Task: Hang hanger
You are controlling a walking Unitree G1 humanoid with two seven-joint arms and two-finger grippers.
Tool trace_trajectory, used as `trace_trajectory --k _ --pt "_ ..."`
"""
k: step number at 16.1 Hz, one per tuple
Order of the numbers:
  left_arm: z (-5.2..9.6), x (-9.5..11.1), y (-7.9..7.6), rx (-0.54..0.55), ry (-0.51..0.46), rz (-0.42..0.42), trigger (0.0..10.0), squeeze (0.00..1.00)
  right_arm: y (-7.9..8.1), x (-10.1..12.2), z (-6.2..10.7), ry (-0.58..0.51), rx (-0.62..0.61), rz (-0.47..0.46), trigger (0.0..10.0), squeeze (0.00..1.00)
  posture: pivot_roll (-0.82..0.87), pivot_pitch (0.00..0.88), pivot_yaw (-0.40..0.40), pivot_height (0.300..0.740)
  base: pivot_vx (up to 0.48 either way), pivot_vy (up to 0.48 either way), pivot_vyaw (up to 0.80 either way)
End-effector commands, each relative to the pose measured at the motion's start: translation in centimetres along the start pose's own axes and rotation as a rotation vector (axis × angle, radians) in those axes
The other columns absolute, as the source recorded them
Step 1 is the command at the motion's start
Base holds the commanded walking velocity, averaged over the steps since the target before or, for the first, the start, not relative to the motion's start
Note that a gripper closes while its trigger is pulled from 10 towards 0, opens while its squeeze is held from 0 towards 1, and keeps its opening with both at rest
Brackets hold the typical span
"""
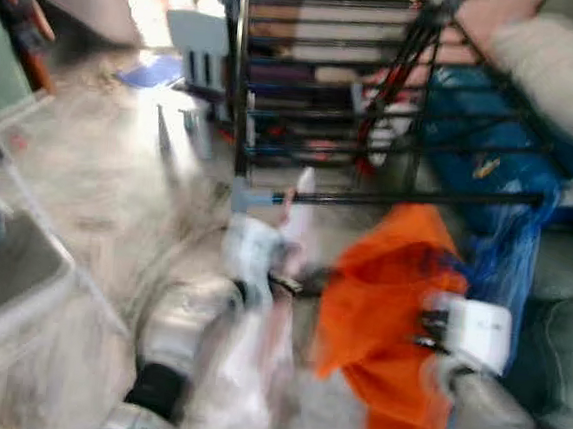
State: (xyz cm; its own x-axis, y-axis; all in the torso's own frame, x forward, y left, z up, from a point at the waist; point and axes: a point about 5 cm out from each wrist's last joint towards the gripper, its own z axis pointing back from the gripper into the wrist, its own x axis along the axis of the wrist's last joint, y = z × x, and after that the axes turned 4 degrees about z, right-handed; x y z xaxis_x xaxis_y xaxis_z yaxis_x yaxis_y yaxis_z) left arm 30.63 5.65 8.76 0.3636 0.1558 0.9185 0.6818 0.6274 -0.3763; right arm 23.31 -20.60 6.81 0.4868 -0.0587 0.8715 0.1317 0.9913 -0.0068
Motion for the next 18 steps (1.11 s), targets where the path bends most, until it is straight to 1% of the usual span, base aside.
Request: trace_trajectory --k 1,3,4,6,7,8,9,10,11,12,13,14,15,16,17,18 --pt "0.8 0.5 1.1 0.041 -0.006 -0.028 10.0 0.00 1.0 0.7 -0.3 -0.015 0.054 -0.004 10.0 0.00 -0.04 0.000 -0.016 0.740 0.000 0.000 0.00" --pt "0.9 0.5 1.3 0.048 0.000 -0.034 10.0 0.00 1.5 2.0 -1.2 -0.005 0.147 0.059 10.0 0.00 -0.03 0.000 -0.014 0.740 0.000 0.000 0.00" --pt "1.0 0.5 1.3 0.051 0.002 -0.039 10.0 0.00 1.8 2.7 -1.8 -0.011 0.164 0.068 10.0 0.00 -0.02 0.000 -0.014 0.740 0.000 0.000 0.00" --pt "1.1 0.5 1.4 0.058 0.003 -0.048 10.0 0.00 1.2 4.0 -2.9 -0.011 0.171 0.064 10.0 0.00 -0.01 0.000 -0.016 0.740 0.000 0.000 0.00" --pt "1.4 0.7 1.7 0.072 0.004 -0.059 10.0 0.00 0.0 5.4 -4.0 -0.023 0.145 0.036 10.0 0.00 0.02 0.000 -0.018 0.740 0.000 0.000 0.00" --pt "1.9 0.9 2.1 0.090 0.010 -0.078 10.0 0.00 0.0 6.6 -4.8 -0.017 0.174 0.010 10.0 0.00 0.05 0.000 -0.019 0.740 0.000 0.000 0.00" --pt "2.3 1.1 2.5 0.102 0.014 -0.088 10.0 0.00 0.2 7.0 -5.4 0.002 0.192 0.018 10.0 0.00 0.08 0.000 -0.019 0.740 0.000 0.000 0.00" --pt "3.1 1.3 3.2 0.123 0.020 -0.103 10.0 0.00 1.1 7.8 -6.5 0.005 0.257 0.042 10.0 0.00 0.11 0.000 -0.021 0.740 0.000 0.000 0.00" --pt "3.5 1.4 3.4 0.132 0.026 -0.114 10.0 0.00 1.4 8.3 -7.4 0.010 0.268 0.058 10.0 0.00 0.13 0.000 -0.021 0.740 0.000 0.000 0.00" --pt "3.8 1.5 3.6 0.145 0.028 -0.120 10.0 0.00 2.1 8.1 -8.1 0.038 0.304 0.018 10.0 0.00 0.14 0.000 -0.023 0.740 0.000 0.000 0.00" --pt "4.0 1.6 3.6 0.150 0.029 -0.121 10.0 0.00 2.8 7.6 -8.3 0.061 0.332 -0.004 10.0 0.00 0.15 0.000 -0.026 0.740 0.000 0.000 0.00" --pt "4.1 1.6 3.6 0.153 0.032 -0.121 10.0 0.00 4.0 6.0 -8.4 0.108 0.384 -0.008 10.0 0.00 0.15 0.000 -0.027 0.740 0.000 0.000 0.00" --pt "4.1 1.5 3.6 0.155 0.036 -0.121 10.0 0.00 4.6 4.4 -8.4 0.148 0.408 -0.003 10.0 0.00 0.15 0.000 -0.027 0.740 0.000 0.000 0.00" --pt "4.0 1.4 3.5 0.155 0.041 -0.119 10.0 0.00 4.7 3.2 -8.4 0.178 0.409 -0.049 10.0 0.00 0.15 0.000 -0.026 0.740 0.000 0.000 0.00" --pt "3.9 1.4 3.5 0.156 0.046 -0.118 10.0 0.00 4.6 2.5 -8.4 0.195 0.394 -0.070 10.0 0.00 0.14 0.000 -0.025 0.740 0.000 0.000 0.00" --pt "3.7 1.4 3.4 0.155 0.051 -0.116 10.0 0.00 4.0 1.6 -8.4 0.205 0.357 -0.081 10.0 0.00 0.14 0.000 -0.023 0.740 0.000 0.000 0.00"
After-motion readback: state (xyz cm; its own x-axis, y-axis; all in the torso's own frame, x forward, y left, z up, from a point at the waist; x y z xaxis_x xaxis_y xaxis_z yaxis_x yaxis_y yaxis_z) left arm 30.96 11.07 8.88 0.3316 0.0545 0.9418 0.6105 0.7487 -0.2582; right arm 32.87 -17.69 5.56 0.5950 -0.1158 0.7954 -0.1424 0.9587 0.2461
